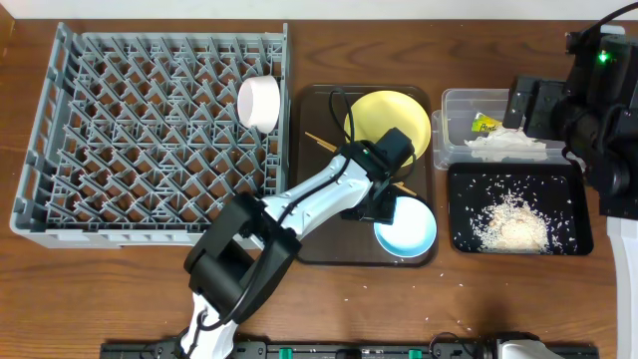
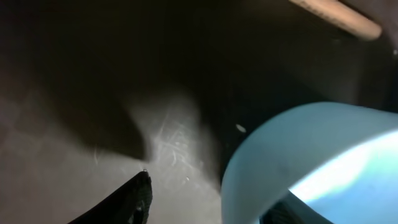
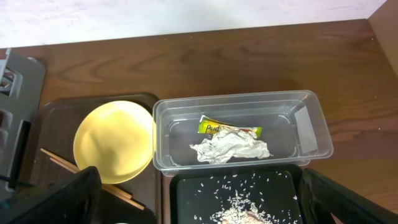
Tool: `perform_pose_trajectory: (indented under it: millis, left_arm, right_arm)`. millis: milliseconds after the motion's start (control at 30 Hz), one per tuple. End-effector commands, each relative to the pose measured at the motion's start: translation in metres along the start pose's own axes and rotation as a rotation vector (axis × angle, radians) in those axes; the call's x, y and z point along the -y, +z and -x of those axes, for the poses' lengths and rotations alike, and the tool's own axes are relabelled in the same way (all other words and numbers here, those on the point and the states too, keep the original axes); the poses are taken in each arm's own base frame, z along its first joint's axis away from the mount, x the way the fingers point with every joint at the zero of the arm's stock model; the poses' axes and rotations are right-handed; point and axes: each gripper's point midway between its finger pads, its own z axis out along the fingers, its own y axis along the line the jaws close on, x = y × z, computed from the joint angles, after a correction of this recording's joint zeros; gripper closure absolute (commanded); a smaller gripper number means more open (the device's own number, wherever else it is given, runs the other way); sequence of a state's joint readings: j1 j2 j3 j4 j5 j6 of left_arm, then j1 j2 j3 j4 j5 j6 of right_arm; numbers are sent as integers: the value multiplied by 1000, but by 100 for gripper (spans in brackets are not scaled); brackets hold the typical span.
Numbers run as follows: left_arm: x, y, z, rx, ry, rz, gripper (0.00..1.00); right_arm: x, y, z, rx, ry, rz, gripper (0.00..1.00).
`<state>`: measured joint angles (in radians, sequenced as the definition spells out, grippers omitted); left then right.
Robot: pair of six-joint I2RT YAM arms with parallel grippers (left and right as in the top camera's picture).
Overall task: Sort waste into correct bins and load items into the dishwasher
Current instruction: 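Move the left gripper to the light-blue bowl and grasp it, then carry the light-blue bowl left and set it in the dish rack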
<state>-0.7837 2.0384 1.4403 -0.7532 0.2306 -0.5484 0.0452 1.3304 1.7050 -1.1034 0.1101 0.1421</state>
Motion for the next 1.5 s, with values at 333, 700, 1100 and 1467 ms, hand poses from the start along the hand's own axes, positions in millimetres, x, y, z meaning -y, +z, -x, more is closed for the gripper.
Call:
perform_pose_trajectory:
  millis: [333,700,1100,1467]
  left_arm:
    - [1,7,7,-13,-48,-7,92]
    - [-113,-228,64,726,-26,592,93]
    - [-226,-317,52,921,-229,1448,93]
    - [-232,-267,71,845,-122,1620,93]
  right_arm:
    - [4,-1,0,2,14,-16,1]
    - [4,-1,0,2,14,-16,1]
    - [4,-1,0,2,14,-17,1]
    - [4,-1,0,2,14,-17,1]
